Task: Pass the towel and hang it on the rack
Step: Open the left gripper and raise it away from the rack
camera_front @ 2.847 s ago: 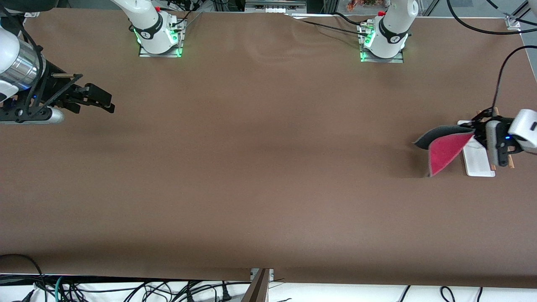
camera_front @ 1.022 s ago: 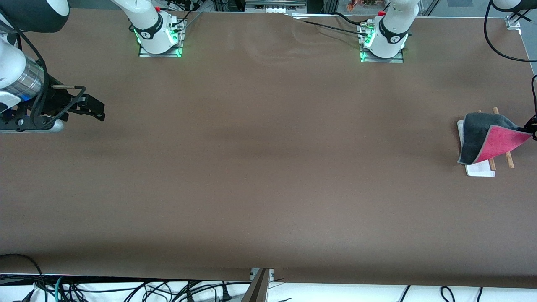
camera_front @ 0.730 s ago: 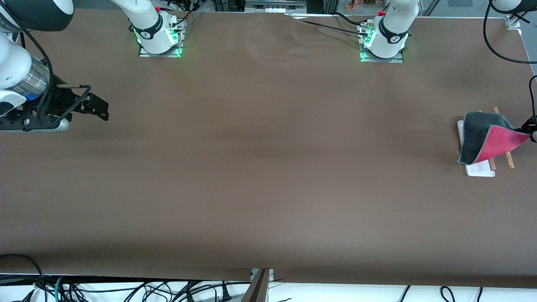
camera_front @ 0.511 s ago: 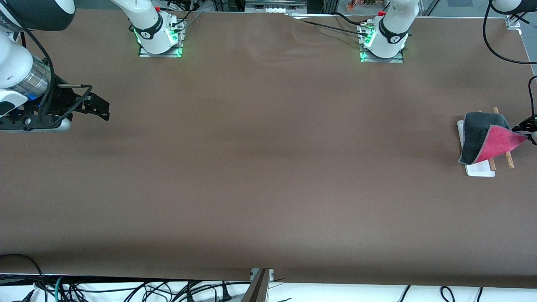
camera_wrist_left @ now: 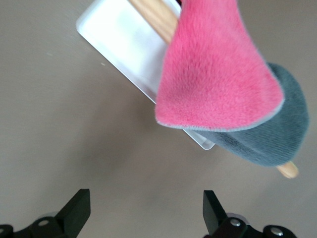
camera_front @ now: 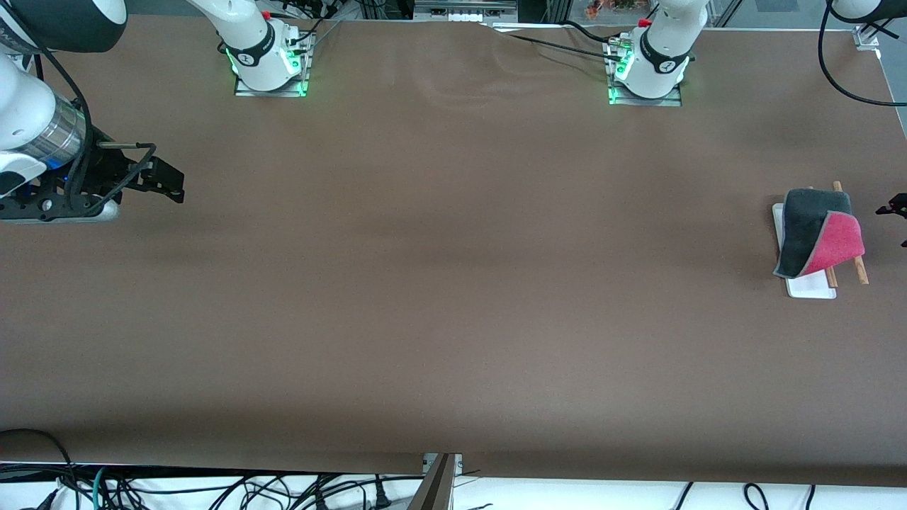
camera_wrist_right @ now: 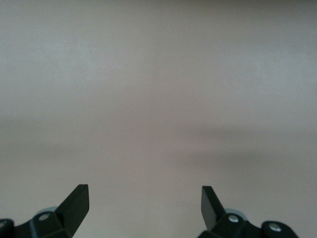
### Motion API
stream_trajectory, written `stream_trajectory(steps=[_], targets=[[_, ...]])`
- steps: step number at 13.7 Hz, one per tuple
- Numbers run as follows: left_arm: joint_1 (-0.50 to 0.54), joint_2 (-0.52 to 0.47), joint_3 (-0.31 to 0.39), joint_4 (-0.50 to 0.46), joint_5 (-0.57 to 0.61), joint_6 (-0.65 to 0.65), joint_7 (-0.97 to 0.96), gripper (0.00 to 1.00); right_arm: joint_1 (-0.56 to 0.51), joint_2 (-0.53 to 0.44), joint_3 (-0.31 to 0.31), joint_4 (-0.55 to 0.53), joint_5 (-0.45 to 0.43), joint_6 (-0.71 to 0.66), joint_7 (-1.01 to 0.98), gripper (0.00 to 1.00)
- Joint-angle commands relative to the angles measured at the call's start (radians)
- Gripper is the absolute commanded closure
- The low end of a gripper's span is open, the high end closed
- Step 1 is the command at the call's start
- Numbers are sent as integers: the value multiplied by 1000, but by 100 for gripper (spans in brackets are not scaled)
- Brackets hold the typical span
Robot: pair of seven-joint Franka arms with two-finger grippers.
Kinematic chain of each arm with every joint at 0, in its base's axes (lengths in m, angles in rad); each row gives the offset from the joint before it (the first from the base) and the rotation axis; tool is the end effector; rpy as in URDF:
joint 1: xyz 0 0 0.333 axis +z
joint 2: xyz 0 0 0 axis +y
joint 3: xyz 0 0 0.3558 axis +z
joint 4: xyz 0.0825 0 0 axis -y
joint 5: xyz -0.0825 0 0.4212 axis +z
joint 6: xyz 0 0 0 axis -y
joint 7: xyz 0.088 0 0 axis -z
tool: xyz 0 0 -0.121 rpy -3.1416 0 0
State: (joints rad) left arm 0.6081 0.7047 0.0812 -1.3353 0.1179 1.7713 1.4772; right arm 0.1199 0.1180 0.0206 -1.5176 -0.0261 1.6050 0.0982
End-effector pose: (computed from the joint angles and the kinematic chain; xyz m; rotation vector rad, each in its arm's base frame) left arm 0.5867 0.4824 0.2963 2.7007 -1.2048 -0.4053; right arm 0.6280 0.0849 0.6081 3.1134 0.0677 -0.0429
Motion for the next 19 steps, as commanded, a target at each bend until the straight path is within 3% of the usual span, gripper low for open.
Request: stream_trajectory(steps=[1, 3, 5, 9, 14, 17, 19], targets=[[-10, -51, -32, 76, -18, -100, -3, 0, 1, 2, 2, 16, -15, -22, -15, 0], [-19, -92, -50, 99, -50, -162, -64, 0, 1, 2, 2, 17, -15, -25, -15, 0], [-92, -141, -49, 99, -50, -213, -173, 0, 1, 2, 2, 17, -15, -31, -15, 0], [-266, -241, -49, 99, -107, -338, -533, 0, -2, 2, -1, 16, -5, -34, -9, 0], [-471, -312, -43, 93, -152, -345, -999, 0, -2, 0, -1, 16, -5, -37, -5, 0], [-588, -399, -43, -5, -153, -288, -1295, 0, -2, 0, -1, 16, -5, -37, -5, 0], [-596, -514, -116, -199, -142, -137, -1403, 0, 0, 0, 1, 16, -5, -39, -5, 0]])
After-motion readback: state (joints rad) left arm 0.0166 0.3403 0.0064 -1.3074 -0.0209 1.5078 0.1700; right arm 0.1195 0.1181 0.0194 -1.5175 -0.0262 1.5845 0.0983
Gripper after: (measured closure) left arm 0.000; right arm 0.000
